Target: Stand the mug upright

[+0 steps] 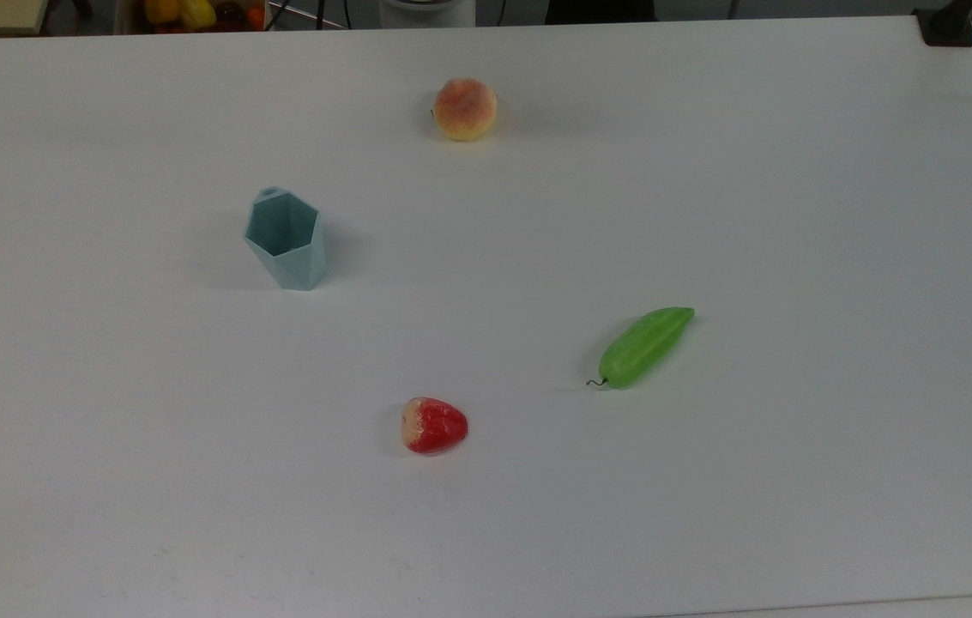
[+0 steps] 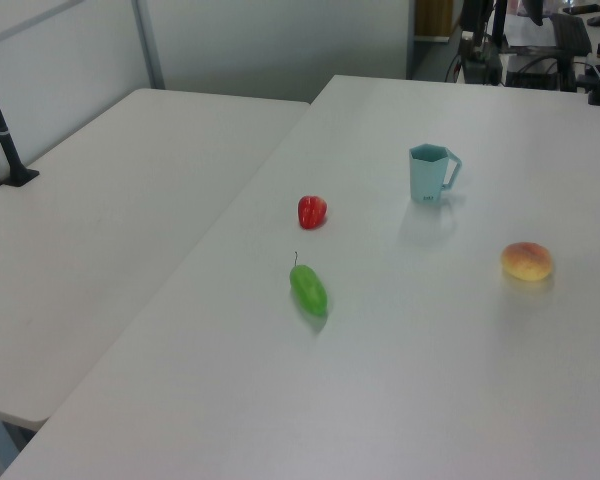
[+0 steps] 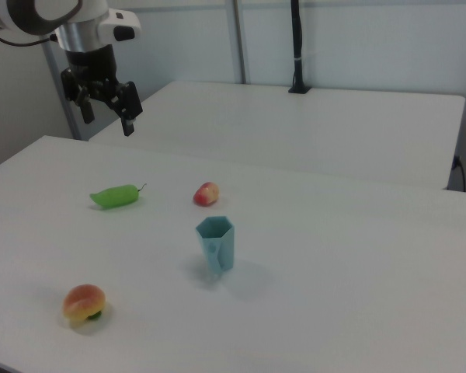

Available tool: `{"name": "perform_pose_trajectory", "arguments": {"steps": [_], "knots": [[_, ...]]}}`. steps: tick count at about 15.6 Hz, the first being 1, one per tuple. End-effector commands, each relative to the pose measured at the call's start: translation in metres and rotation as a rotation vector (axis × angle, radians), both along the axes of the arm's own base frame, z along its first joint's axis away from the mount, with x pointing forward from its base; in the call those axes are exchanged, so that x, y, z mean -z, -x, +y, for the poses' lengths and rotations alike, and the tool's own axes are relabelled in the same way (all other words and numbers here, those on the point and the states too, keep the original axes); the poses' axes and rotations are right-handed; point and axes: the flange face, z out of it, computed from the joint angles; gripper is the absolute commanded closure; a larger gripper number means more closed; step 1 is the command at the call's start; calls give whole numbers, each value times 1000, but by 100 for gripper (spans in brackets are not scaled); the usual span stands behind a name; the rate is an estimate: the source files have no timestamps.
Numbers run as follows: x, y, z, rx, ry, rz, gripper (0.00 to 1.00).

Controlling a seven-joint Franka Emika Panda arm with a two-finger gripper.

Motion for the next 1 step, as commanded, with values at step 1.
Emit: {"name": "perform_pose_trajectory", "arguments": {"steps": [1], "knots": [[5, 3, 7, -19, 30, -9, 0]]}}
